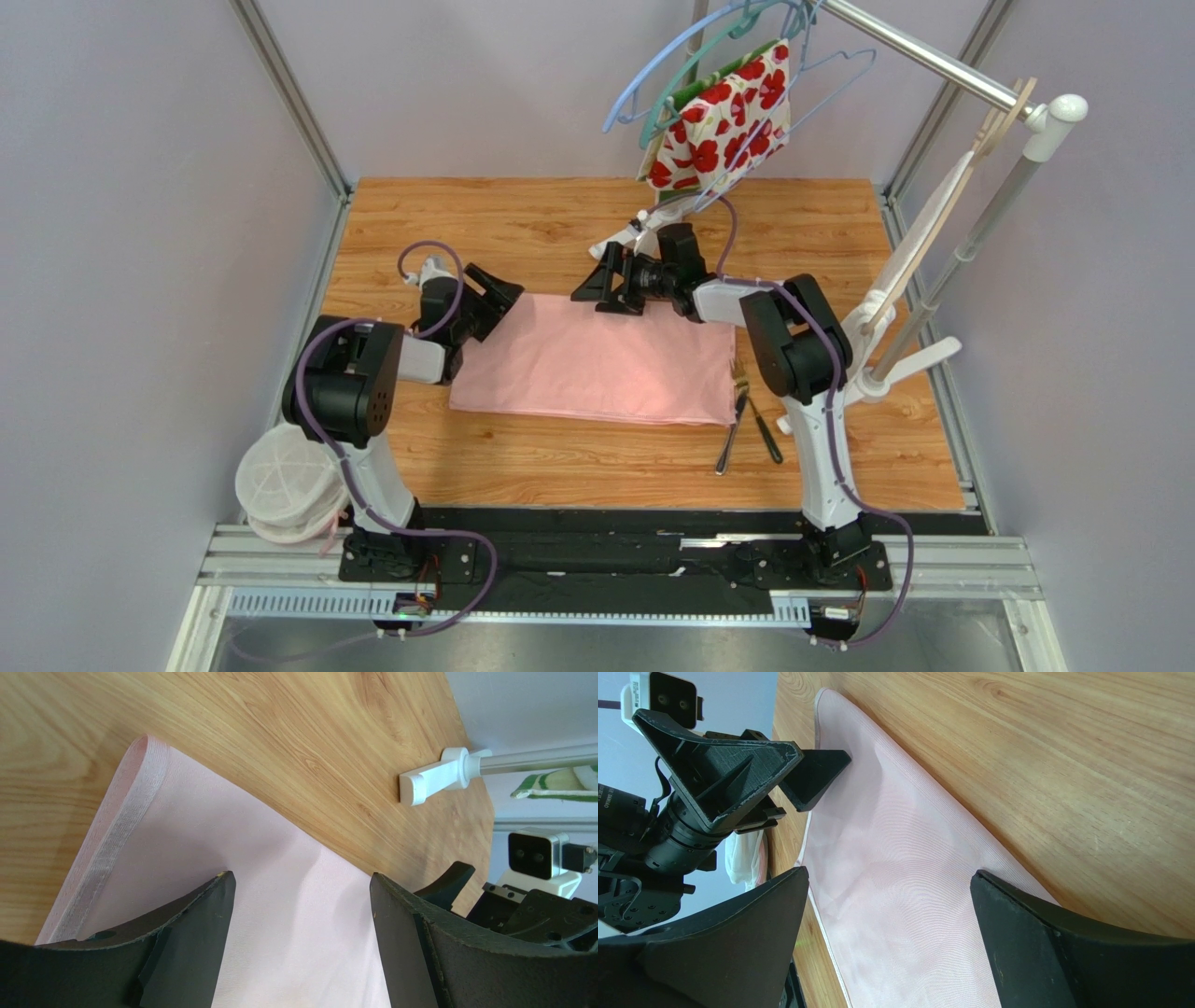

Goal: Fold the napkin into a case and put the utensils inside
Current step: Smooth out the rectangle-folded napkin at the center of the board.

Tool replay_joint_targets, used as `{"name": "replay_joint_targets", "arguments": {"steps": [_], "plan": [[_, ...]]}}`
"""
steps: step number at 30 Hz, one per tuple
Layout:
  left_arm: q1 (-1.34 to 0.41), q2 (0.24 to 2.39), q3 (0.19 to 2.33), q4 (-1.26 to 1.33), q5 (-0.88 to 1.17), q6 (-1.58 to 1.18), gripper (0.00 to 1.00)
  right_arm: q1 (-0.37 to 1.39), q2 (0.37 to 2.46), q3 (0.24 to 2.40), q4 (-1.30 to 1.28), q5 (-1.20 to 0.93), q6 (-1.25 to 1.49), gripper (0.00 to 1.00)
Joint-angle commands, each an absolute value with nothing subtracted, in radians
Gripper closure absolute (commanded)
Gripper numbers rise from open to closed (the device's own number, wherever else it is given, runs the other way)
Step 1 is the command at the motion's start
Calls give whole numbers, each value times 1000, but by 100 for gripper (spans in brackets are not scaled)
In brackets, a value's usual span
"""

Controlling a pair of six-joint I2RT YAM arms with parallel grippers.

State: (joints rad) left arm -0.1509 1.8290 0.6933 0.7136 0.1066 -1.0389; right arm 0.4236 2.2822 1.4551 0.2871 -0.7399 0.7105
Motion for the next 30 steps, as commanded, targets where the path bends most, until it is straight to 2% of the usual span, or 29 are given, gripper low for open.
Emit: {"name": "replay_joint_targets", "arguments": {"steps": [1,6,14,27,30], "plan": [[-164,1766,723,739,156,-872,21,440,2281,1465,201,-729,667,4],[-219,1678,739,778,156,-729,20,477,2316,1502,219,-738,707,5],[-270,1834,726,1030,95,-860,18,489,2336,1528,252,-742,756,5],[-304,1885,756,809,-86,-994,19,494,2315,1500,242,-732,738,5],[-302,1907,770,798,-77,-1000,20,492,2318,1488,250,-732,738,5]]}}
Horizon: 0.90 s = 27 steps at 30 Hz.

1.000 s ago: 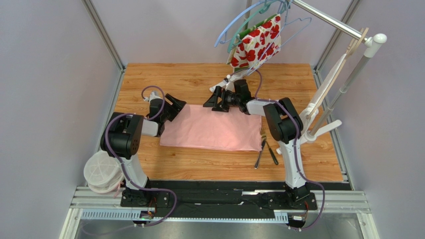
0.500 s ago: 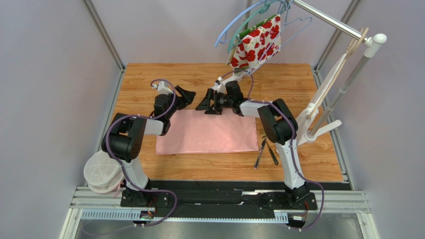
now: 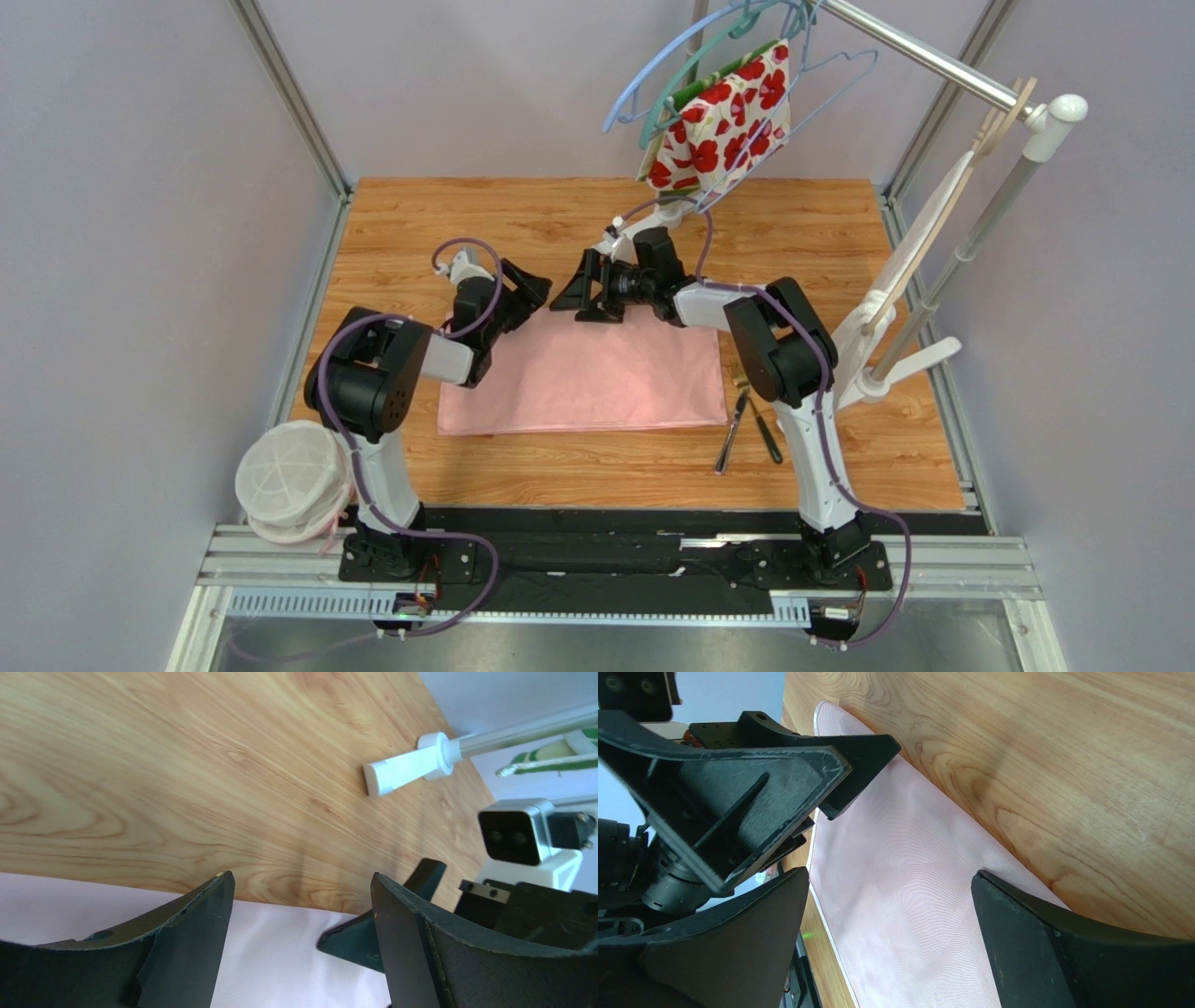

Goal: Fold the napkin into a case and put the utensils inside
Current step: Smooth out the rectangle-folded napkin at the center of the board.

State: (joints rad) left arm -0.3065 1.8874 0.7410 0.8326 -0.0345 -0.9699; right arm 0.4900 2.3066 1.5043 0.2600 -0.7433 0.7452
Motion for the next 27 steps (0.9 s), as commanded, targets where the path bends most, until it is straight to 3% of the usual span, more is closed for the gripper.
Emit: {"name": "replay_joint_targets", "arguments": {"steps": [1,12,27], "plan": [[-302,1917,761,825,-71,-1002,20,491,2321,1486,259,-735,742,5],[-198,2035,586,1230,-42,-1166,20,469,2309,1436,279,-741,747,5],[-184,2056,606,1241,-23,-1181,21,385,2264,1359,244,-741,683,5]]}}
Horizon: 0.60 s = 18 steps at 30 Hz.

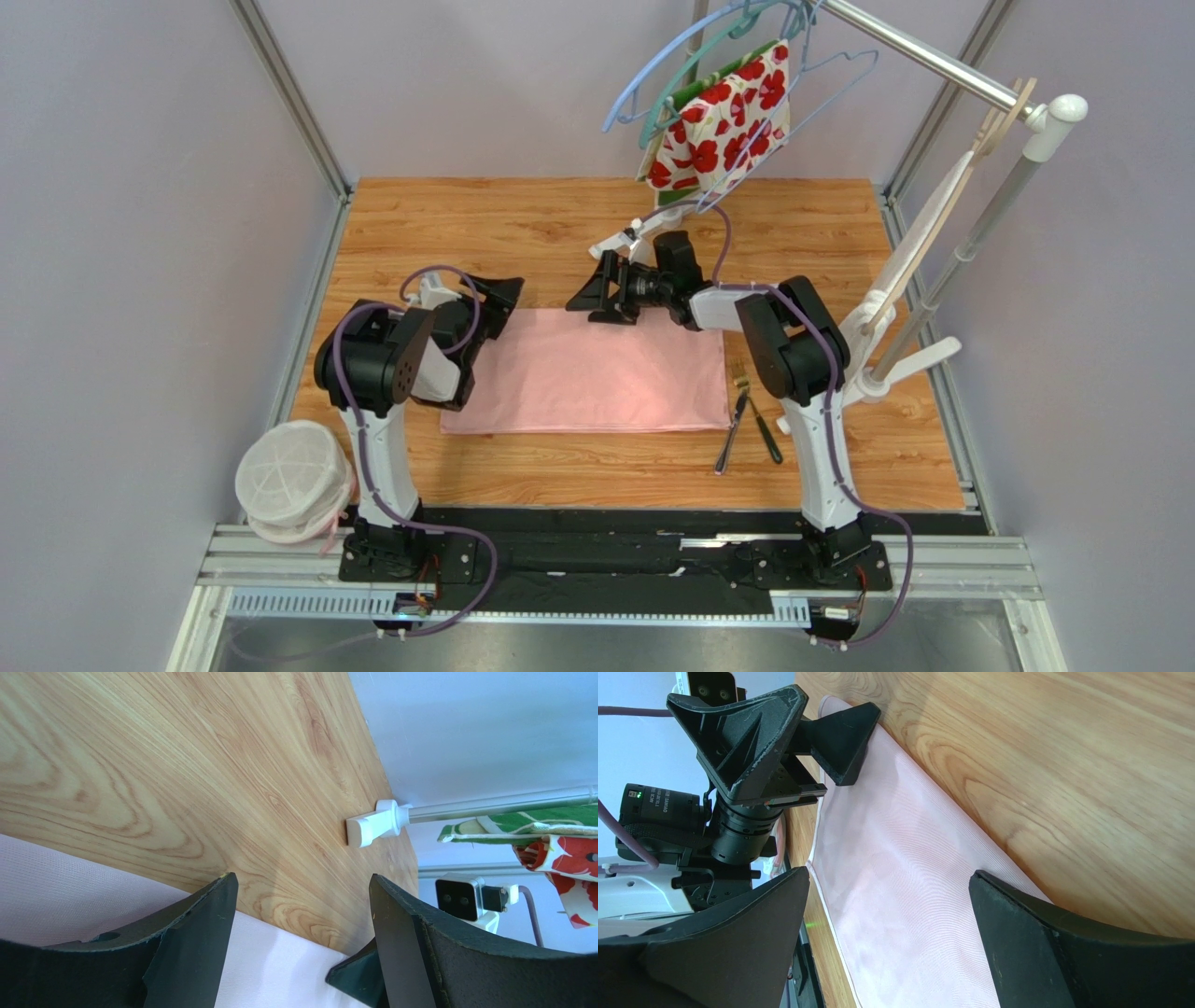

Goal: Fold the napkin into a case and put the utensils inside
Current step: Smooth out the rectangle-folded napkin at the center of the board.

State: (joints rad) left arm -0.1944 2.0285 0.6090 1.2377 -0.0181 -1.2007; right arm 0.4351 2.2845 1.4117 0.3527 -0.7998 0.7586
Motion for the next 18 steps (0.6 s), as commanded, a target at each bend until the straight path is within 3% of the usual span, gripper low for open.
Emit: {"name": "replay_joint_targets", "arguments": {"steps": [1,8,18], "plan": [[-184,2051,612,1209,-20,-1171,22,379,2255,1359,223,-739,670,5],[-183,1895,705,1020,38,-996,21,391,2194,1436,85,-713,631,4],[-215,1684,1008,325,250,-721,21,436,2046,1623,-441,-416,498,5]]}}
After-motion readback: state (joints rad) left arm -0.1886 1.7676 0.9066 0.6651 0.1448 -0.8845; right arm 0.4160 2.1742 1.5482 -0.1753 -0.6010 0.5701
